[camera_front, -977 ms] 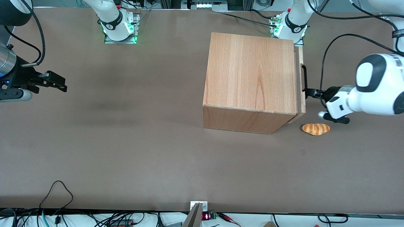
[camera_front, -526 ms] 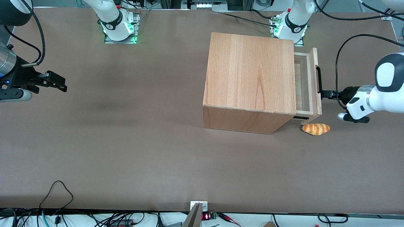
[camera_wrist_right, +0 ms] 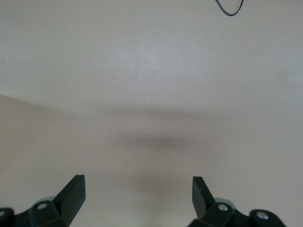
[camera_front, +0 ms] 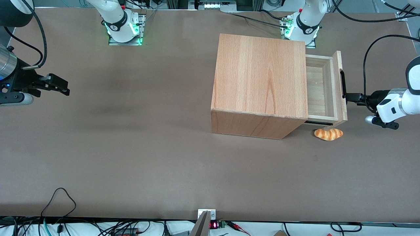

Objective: Open top drawer with left arm
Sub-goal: 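Pull the handle with the left gripper, sliding the drawer out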

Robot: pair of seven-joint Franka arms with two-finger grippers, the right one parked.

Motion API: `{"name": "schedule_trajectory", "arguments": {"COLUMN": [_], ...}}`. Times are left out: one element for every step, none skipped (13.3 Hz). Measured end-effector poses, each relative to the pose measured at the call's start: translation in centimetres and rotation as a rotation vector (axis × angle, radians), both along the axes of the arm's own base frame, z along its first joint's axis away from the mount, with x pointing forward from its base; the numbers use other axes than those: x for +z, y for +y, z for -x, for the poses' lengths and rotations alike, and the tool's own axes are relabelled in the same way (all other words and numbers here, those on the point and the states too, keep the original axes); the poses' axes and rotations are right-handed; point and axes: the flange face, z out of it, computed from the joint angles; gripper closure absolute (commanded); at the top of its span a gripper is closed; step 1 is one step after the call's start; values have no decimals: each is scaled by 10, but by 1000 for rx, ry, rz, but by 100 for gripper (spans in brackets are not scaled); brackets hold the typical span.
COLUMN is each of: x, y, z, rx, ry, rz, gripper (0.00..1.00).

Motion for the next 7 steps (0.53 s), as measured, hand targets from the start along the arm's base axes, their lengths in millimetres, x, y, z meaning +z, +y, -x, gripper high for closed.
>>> {"name": "schedule_trajectory", "arguments": {"x": [-1, -3, -5, -6, -6, -6, -5], "y": [1, 2, 4, 6, 7, 8, 9], "z": [0, 0, 0, 0, 0, 0, 0], "rx": [0, -2, -9, -13, -12, -13, -13], "ry": [2, 5, 11, 13, 12, 11, 10], "rz": [1, -1, -12, -22, -23, -25, -26], "gripper": [0, 0, 0, 0, 0, 0, 0]}}
